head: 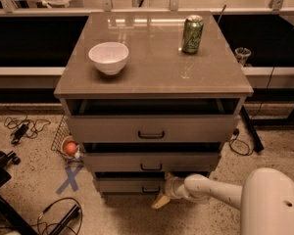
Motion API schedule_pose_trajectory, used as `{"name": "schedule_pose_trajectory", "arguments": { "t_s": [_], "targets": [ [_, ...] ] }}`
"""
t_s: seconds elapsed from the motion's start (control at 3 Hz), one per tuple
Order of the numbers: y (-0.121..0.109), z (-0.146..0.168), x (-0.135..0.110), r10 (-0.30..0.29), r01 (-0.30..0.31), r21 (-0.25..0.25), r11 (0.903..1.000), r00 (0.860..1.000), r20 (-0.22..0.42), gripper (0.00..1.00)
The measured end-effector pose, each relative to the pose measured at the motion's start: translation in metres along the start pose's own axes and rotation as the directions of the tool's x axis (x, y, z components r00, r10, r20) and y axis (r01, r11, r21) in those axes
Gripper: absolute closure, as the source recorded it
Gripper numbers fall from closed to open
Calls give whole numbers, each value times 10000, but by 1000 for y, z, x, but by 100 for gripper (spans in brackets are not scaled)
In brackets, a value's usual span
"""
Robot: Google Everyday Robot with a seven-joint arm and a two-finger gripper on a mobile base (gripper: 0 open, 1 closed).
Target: Open bottom drawer
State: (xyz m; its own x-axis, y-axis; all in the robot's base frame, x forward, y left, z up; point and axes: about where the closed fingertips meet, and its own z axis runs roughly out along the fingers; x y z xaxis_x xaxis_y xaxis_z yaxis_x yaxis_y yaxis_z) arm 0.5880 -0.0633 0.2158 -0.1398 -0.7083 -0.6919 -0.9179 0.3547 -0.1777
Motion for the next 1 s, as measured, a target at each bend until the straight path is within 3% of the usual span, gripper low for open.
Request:
{"name": "schedule_pose_trajectory", "arguments": {
  "t_s": [0.33,0.67,1.0],
  "targets": [
    [0,1,1,-26,26,-12,10000,10000,-69,0],
    [1,6,17,-360,348,-153,9993,9952,-905,0],
    [1,6,17,-360,348,-154,9993,9952,-905,0]
  ]
}}
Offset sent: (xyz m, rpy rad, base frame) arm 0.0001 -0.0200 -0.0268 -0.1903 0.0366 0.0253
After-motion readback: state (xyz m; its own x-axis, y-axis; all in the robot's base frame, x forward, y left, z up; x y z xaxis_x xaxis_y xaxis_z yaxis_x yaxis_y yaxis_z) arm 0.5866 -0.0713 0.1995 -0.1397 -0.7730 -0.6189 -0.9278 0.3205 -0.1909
